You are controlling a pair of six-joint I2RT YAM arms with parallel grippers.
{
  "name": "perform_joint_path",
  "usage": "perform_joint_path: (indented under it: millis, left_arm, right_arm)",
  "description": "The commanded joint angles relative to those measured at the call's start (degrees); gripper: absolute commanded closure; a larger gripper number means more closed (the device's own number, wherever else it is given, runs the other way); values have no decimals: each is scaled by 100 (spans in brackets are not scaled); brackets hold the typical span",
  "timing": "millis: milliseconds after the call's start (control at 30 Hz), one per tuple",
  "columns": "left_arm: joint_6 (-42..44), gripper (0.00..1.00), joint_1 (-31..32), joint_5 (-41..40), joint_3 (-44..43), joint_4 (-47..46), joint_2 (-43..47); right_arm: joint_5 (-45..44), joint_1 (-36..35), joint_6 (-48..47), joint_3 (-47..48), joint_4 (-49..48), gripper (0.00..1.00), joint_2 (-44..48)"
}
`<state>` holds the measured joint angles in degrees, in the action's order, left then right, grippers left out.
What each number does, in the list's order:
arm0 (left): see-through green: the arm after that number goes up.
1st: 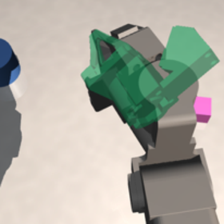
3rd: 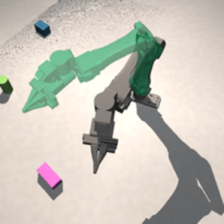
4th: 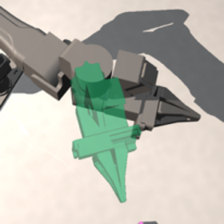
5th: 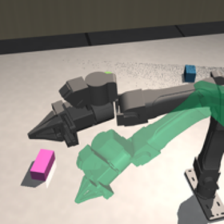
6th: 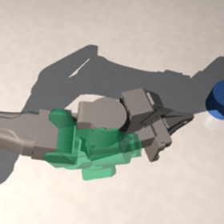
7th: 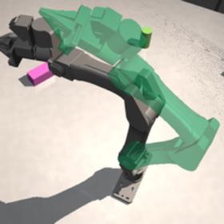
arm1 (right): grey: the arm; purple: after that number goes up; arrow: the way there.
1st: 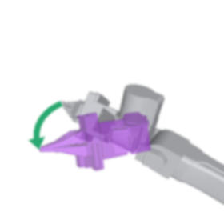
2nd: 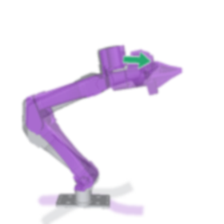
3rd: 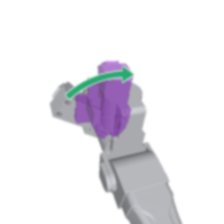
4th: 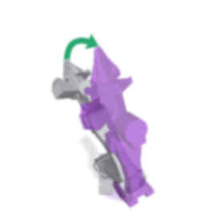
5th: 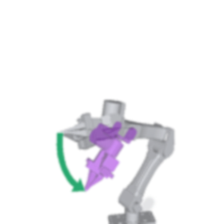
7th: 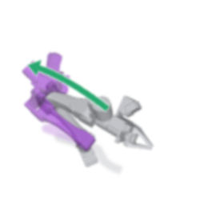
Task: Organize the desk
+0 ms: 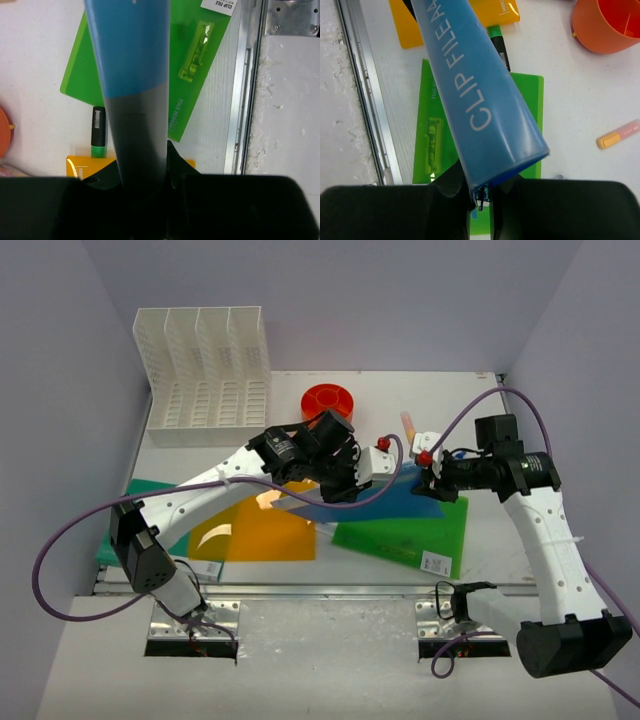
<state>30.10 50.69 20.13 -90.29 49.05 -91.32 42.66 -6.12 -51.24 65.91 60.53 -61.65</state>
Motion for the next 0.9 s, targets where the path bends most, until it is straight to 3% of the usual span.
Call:
perform_joint_path:
  millis: [0, 33, 133, 167, 267, 333, 567, 733, 867]
  left_arm:
    - [-188, 96, 72, 9, 125, -113, 7]
    - [-173, 99, 80, 16, 125, -47, -44]
    - [-201, 100, 86, 86, 168, -30, -50]
    - [-227, 100, 79, 98, 203, -84, 0]
    - [-390, 100, 11, 79, 310, -282, 228]
    - [-574, 100, -257, 179, 260, -349, 371]
    - [-1291, 100, -1647, 571, 292, -1231, 1354]
    - [-1810, 100, -2301, 696, 299, -1721, 2124]
    - [-2499, 100, -2810, -69, 564, -2573, 2785]
  right_arm:
    - [454, -57, 133, 414, -95, 100, 65]
    - [462, -79, 155, 429, -87, 100, 57]
    - [473, -91, 279, 454, -134, 86, 90]
    - [430, -91, 402, 429, -236, 73, 131]
    - [165, -91, 929, 239, -873, 13, 345]
    - [22, -91, 1232, 221, -1044, 2, 405]
    - [-165, -83, 2500, 506, -1826, 1, 386]
    - [55, -84, 3449, 698, -2244, 1, 325]
    - [199, -83, 3788, 791, -2327, 1, 136]
